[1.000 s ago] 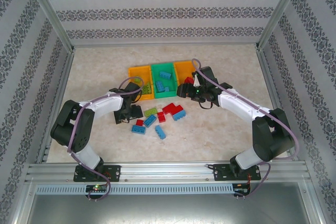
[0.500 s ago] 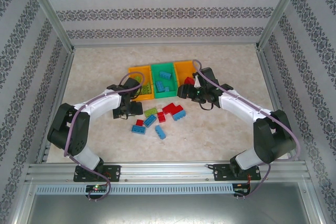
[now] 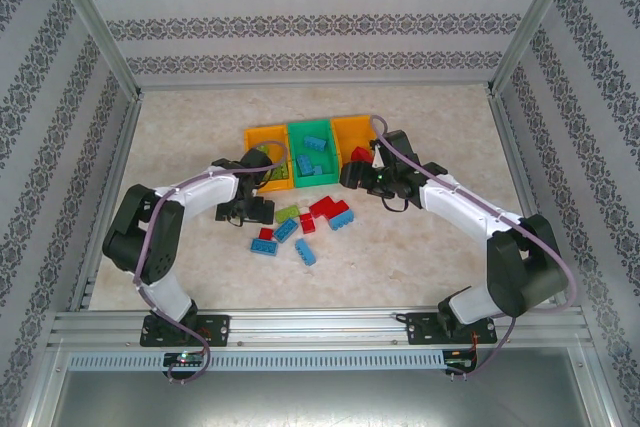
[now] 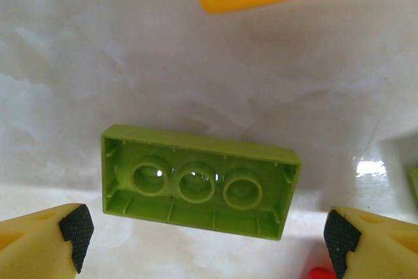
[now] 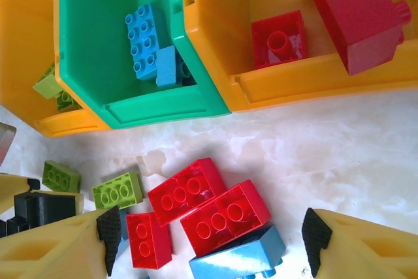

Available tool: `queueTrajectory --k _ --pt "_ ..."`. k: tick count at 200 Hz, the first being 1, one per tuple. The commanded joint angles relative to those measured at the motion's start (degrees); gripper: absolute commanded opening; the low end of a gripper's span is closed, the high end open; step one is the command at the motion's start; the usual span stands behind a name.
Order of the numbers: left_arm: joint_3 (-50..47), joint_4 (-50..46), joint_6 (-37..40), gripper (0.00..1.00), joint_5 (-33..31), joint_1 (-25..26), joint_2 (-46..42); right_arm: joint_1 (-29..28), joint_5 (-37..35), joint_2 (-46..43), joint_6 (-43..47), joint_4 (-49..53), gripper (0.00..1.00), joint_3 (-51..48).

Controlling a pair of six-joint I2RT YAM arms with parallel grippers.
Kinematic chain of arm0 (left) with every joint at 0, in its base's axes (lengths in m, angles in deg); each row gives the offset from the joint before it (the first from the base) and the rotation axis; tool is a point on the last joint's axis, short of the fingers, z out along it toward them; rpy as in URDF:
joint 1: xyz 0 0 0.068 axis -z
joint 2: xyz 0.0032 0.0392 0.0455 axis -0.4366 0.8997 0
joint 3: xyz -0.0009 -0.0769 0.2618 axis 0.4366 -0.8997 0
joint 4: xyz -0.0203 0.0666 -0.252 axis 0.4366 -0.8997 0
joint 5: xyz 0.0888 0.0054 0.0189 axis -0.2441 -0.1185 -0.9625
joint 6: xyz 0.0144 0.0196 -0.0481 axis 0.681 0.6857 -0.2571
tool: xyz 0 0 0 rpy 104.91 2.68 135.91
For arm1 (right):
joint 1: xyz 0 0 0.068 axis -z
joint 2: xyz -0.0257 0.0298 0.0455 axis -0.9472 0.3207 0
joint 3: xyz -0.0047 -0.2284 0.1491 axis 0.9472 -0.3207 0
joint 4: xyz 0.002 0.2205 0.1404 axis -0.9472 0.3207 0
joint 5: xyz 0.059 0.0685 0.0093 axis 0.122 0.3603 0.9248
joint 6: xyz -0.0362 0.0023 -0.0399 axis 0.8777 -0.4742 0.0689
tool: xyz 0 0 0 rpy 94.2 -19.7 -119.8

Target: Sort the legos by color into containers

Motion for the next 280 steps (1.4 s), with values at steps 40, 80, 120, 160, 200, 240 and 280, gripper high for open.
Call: queueTrajectory --k 40,80,120,160,200,240,280 --pt "1.33 1.57 6.1 0.86 1.32 -2.45 3.59 0.75 -2.37 -2.51 -0.65 0.3 0.78 -1.54" --pt "0.86 2.55 6.75 0.74 2.64 -2.89 3.63 1.09 -2.86 -3.2 -0.43 0.6 0.78 -2.12" --pt "0.33 2.67 6.06 0.62 2.93 -2.96 2.58 1.28 -3.75 -3.7 1.06 1.84 0.78 -2.46" --pt "-0.83 2.12 4.01 0.61 3.47 -3.01 -0.42 1.29 -5.19 -5.2 3.79 3.12 0.78 -4.41" --pt "0.72 -0.6 1.75 0.61 3.45 -3.0 -3.62 1.2 -4.92 -5.46 4.97 3.54 0.78 -6.68" --pt "6.64 -4.49 1.58 0.62 3.03 -2.98 -7.1 0.87 -5.01 -5.5 4.5 3.04 0.78 -7.66" --pt "16.01 -4.68 2.7 0.63 2.28 -2.94 -4.93 -1.11 -5.53 -4.93 4.08 2.54 0.78 -7.83"
